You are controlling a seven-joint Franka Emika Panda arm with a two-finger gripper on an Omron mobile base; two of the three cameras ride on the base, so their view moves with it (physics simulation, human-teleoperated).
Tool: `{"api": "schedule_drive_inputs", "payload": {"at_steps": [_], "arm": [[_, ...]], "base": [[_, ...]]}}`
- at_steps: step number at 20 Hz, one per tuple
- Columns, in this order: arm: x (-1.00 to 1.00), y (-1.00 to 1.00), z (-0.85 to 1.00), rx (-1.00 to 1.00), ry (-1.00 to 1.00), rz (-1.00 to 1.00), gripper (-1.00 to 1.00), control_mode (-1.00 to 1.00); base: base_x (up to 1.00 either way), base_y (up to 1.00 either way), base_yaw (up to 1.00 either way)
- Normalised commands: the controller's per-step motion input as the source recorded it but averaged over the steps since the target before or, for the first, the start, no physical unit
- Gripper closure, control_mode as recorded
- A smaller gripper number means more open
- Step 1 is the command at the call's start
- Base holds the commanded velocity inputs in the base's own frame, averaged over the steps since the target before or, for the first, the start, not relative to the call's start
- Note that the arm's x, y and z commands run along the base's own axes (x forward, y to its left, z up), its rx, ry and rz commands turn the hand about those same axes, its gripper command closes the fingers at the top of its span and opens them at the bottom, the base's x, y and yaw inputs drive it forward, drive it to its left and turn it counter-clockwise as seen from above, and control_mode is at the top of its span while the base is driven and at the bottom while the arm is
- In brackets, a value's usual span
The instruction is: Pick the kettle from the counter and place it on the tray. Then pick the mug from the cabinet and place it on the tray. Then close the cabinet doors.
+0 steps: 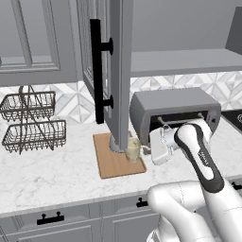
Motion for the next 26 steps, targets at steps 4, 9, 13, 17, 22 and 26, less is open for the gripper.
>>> {"api": "schedule_drive_inputs", "payload": {"at_steps": [4,9,13,17,22,26], "arm": [[0.77,0.07,-0.26,0.00,0.25,0.10,1.00,-1.00],[0.53,0.00,-0.17,0.00,0.29,0.18,1.00,-1.00],[0.31,0.00,-0.27,0.00,0.07,0.16,1.00,-1.00],[0.14,0.00,-0.31,0.00,-0.08,0.08,1.00,-1.00],[0.00,0.02,-0.41,0.00,-0.19,0.01,1.00,-1.00],[0.05,0.11,-0.39,0.00,-0.13,0.00,1.00,-1.00]], "base": [[0.00,0.00,0.00],[0.00,0.00,0.00],[0.00,0.00,0.00],[0.00,0.00,0.00],[0.00,0.00,0.00],[0.00,0.00,0.00]]}}
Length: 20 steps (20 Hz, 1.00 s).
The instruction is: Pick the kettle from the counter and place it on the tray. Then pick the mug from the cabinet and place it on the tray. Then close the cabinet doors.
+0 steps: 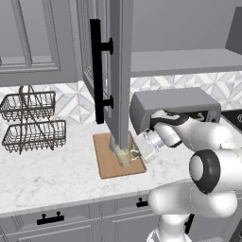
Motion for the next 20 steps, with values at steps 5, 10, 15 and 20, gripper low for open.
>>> {"api": "schedule_drive_inputs", "payload": {"at_steps": [5,10,15,20], "arm": [[0.14,0.18,-0.40,0.00,-0.03,0.00,1.00,-1.00],[0.27,0.12,-0.33,0.00,0.00,0.00,1.00,-1.00],[0.30,0.05,-0.17,0.03,-0.04,0.00,1.00,-1.00],[0.08,0.00,-0.07,0.00,-0.05,0.00,1.00,-1.00]], "base": [[0.00,0.00,0.00],[0.00,0.00,0.00],[0.00,0.00,0.00],[0.00,0.00,0.00]]}}
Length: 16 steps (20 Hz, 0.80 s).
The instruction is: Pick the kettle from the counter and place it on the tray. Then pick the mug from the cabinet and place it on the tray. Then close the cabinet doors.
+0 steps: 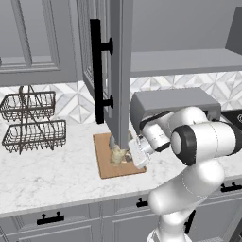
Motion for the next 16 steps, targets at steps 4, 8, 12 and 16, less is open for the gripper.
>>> {"api": "schedule_drive_inputs", "payload": {"at_steps": [4,8,12,16], "arm": [[0.00,0.00,0.00,0.00,-0.05,0.00,-1.00,-1.00],[0.00,-0.01,0.06,0.00,-0.01,0.00,-1.00,-1.00],[0.00,-0.04,0.11,0.00,0.00,0.00,-1.00,-1.00],[0.00,-0.09,0.18,0.00,0.00,0.00,-1.00,-1.00]], "base": [[0.00,0.00,0.00],[0.00,0.00,0.00],[0.00,0.00,0.00],[0.00,0.00,0.00]]}}
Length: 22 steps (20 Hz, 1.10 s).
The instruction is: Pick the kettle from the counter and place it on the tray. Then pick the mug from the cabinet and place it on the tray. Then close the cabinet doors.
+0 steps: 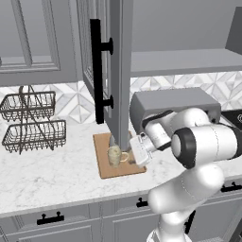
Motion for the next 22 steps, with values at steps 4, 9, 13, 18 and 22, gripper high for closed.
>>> {"api": "schedule_drive_inputs", "payload": {"at_steps": [4,9,13,18,22], "arm": [[-0.05,-0.26,0.43,0.08,0.00,0.00,-1.00,-1.00],[-0.28,-0.20,0.68,0.16,0.01,0.00,-1.00,-1.00],[-0.42,-0.04,0.75,0.15,0.00,-0.10,-1.00,-1.00],[-0.45,0.01,0.74,0.03,-0.01,-0.02,-1.00,-1.00],[-0.45,0.04,0.68,0.00,-0.10,0.00,-1.00,-1.00]], "base": [[0.00,0.00,0.00],[0.00,0.00,0.00],[0.00,0.00,0.00],[0.00,0.00,0.00],[0.00,0.00,0.00]]}}
